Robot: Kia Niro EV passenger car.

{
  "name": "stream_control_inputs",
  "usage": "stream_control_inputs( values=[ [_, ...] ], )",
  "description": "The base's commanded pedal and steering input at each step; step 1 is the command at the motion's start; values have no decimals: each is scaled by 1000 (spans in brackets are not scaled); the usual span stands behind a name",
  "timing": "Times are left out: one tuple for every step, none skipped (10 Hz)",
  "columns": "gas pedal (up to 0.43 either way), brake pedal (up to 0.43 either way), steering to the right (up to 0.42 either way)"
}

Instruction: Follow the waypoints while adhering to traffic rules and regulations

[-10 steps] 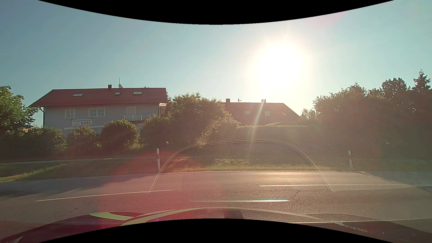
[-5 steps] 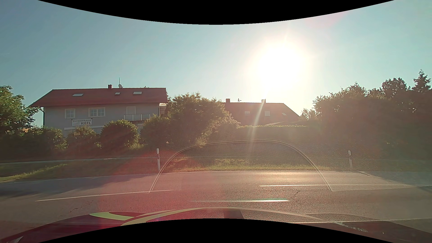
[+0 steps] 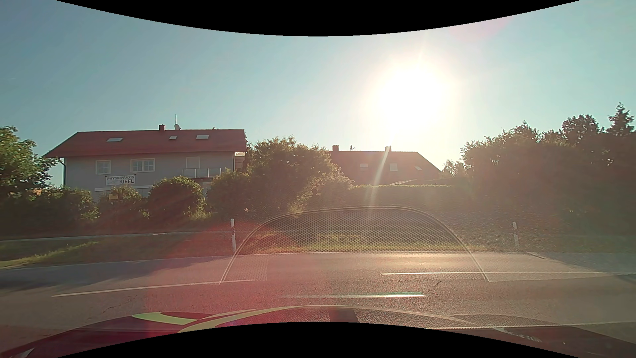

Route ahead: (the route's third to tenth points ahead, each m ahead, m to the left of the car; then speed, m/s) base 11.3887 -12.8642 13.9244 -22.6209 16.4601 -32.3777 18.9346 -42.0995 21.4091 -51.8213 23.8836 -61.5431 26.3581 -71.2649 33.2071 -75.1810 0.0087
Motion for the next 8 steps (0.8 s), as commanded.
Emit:
stream_control_inputs(
  values=[
    [0, 256, 424],
    [0, 256, 424],
    [0, 256, 424],
    [0, 256, 424],
    [0, 256, 424],
    [0, 256, 424],
    [0, 250, 424],
    [0, 37, 424]
  ],
)
